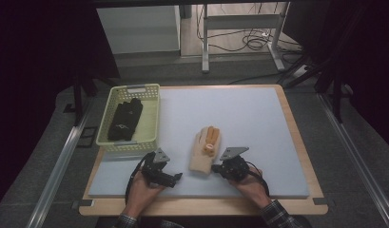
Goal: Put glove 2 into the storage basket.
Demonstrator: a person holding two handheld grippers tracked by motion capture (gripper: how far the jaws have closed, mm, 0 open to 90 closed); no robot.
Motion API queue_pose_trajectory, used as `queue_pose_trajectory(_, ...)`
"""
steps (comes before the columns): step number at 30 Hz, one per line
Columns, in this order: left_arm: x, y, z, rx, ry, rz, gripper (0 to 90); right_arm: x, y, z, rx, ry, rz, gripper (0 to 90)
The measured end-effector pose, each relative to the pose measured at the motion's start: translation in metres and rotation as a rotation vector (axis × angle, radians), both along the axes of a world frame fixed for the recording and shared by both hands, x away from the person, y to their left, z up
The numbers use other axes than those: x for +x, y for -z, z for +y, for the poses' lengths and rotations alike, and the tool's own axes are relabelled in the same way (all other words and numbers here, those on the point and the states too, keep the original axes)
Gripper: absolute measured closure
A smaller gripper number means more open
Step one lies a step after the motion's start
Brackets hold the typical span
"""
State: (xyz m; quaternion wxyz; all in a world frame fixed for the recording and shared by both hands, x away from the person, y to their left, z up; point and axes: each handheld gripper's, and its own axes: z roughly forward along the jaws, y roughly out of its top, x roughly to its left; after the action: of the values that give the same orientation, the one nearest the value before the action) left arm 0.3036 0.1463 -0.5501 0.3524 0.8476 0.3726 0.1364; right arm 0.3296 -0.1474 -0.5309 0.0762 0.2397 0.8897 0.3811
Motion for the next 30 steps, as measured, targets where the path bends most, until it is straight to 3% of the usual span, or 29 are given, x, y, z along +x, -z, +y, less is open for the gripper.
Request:
queue_pose_trajectory(23, 0.0, 0.0, 0.0, 0.0, 0.0, 0.001, 2.3, 0.012, 0.005, 0.053, 0.011, -0.039, -0.018, 88.4)
queue_pose_trajectory(30, 0.0, 0.0, 0.0, 0.0, -0.002, 0.005, 2.3, 0.012, 0.003, 0.054, 0.01, -0.049, -0.023, 87.7)
